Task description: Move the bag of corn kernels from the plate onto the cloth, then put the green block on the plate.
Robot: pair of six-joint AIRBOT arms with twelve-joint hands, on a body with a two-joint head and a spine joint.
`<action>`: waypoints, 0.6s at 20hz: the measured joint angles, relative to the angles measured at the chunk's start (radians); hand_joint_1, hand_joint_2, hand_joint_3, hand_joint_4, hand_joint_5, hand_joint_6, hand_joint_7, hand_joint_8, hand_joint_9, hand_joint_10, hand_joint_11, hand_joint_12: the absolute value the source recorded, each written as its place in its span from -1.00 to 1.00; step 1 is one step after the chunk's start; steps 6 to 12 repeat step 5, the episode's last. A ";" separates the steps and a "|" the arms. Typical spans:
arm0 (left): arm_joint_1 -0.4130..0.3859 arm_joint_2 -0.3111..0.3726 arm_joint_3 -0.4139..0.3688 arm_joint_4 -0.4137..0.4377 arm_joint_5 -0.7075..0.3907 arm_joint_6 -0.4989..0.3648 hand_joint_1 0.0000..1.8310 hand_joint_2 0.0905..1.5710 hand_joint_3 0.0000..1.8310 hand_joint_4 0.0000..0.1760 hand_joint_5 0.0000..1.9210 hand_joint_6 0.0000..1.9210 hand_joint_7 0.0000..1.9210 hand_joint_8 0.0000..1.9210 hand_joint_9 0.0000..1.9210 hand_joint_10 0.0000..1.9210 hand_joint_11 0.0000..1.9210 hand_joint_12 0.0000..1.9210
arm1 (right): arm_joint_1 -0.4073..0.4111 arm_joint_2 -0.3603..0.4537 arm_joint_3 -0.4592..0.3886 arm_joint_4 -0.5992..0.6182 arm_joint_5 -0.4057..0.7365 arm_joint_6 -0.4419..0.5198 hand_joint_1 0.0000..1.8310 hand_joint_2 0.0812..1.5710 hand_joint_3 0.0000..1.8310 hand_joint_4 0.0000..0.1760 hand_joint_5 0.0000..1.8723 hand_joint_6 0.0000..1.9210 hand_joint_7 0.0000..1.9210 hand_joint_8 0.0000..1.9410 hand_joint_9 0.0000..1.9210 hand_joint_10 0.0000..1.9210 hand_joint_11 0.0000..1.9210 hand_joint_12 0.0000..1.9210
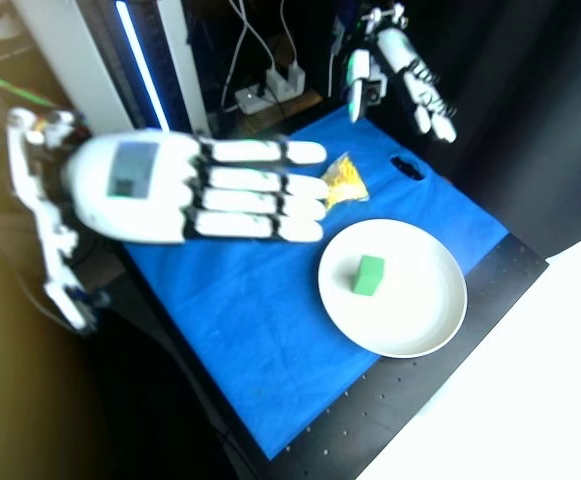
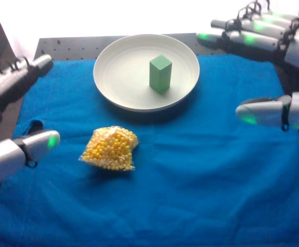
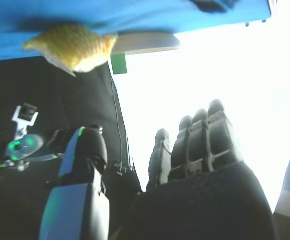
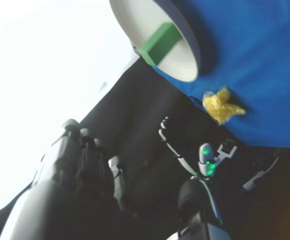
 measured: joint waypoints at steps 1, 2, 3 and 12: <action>-0.010 0.015 -0.002 0.022 -0.007 0.003 -0.36 0.54 -1.00 0.68 -0.98 -1.00 -1.00 -1.00 -1.00 -1.00 -1.00 -1.00 | -0.026 0.011 -0.011 0.016 0.008 -0.003 -0.59 0.59 -0.98 -0.16 -1.00 -1.00 -1.00 -1.00 -1.00 -1.00 -1.00 -1.00; -0.020 0.025 -0.002 0.043 -0.011 0.007 -0.32 0.53 -1.00 0.51 -0.97 -1.00 -1.00 -1.00 -1.00 -1.00 -1.00 -1.00 | -0.044 0.024 -0.019 0.028 0.015 -0.004 -0.60 0.61 -0.98 -0.85 -1.00 -1.00 -1.00 -1.00 -1.00 -1.00 -1.00 -1.00; -0.032 0.034 -0.002 0.057 -0.013 0.010 -0.33 0.53 -1.00 0.34 -0.97 -1.00 -1.00 -1.00 -1.00 -1.00 -1.00 -1.00 | -0.050 0.039 -0.027 0.031 0.015 -0.007 -0.61 0.61 -0.98 -1.00 -1.00 -1.00 -1.00 -1.00 -1.00 -1.00 -1.00 -1.00; -0.048 0.050 -0.002 0.084 -0.010 0.016 -0.33 0.53 -1.00 0.35 -0.96 -0.99 -1.00 -1.00 -1.00 -1.00 -1.00 -1.00 | -0.053 0.067 -0.046 0.045 0.027 -0.016 -0.64 0.63 -0.97 -1.00 -1.00 -1.00 -1.00 -1.00 -1.00 -1.00 -1.00 -1.00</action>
